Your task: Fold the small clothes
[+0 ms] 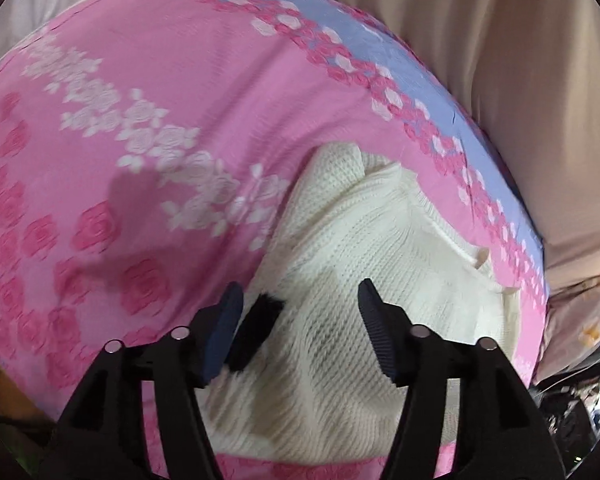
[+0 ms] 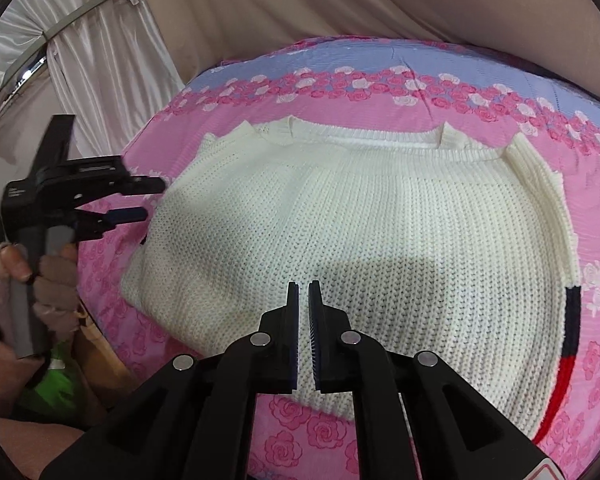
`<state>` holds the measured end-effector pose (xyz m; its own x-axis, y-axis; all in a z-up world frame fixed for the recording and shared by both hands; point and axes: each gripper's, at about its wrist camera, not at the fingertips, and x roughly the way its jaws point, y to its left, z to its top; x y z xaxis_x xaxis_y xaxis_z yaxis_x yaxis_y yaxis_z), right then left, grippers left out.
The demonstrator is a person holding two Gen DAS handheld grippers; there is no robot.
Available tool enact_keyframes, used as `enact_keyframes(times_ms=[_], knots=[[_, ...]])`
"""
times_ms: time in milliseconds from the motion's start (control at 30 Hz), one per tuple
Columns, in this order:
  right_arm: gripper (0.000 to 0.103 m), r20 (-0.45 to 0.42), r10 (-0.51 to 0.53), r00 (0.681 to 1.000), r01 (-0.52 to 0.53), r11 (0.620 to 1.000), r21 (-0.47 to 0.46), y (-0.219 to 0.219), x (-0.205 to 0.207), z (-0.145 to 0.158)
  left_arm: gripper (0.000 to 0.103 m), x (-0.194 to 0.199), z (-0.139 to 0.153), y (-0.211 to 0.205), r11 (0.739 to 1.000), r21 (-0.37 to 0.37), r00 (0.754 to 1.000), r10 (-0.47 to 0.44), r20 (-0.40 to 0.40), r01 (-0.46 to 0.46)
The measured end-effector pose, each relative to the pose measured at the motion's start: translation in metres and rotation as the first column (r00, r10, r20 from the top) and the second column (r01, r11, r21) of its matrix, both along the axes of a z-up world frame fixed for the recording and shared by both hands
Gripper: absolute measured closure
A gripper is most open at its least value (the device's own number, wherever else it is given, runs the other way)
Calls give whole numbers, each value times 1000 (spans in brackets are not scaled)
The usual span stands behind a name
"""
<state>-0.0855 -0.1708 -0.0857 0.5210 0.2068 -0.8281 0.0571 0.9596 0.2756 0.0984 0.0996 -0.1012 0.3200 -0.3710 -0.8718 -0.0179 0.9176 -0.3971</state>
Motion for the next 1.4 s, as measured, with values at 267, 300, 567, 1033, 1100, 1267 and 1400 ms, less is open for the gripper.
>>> enact_keyframes(times_ms=[267,300,567,1033,1100,1267,1400], knots=[[96,-23,-137,990,137,991,1,-38,-19,-5,80,7,-18,-8,999,-49,997,3,-74,-6],[95,-28,-161,987,161,987,1,-46,-22,-7,81,4,-8,-10,996,-85,998,-2,-60,-3],[95,-48,-320,946,322,946,41,-107,-55,-12,83,-40,97,-123,946,-216,970,-224,98,240],[56,-17,-393,920,392,913,117,-151,-111,3,57,-122,94,-250,884,-81,876,-439,201,461],[50,-1,-390,921,385,910,154,-149,-109,12,51,-116,106,-225,914,-32,889,-384,248,403],[39,-24,-390,920,382,883,272,-137,-82,25,50,-99,97,-164,959,46,929,-284,236,281],[39,-1,-336,942,327,914,239,-113,-60,46,50,-99,83,-132,976,48,957,-217,192,211]])
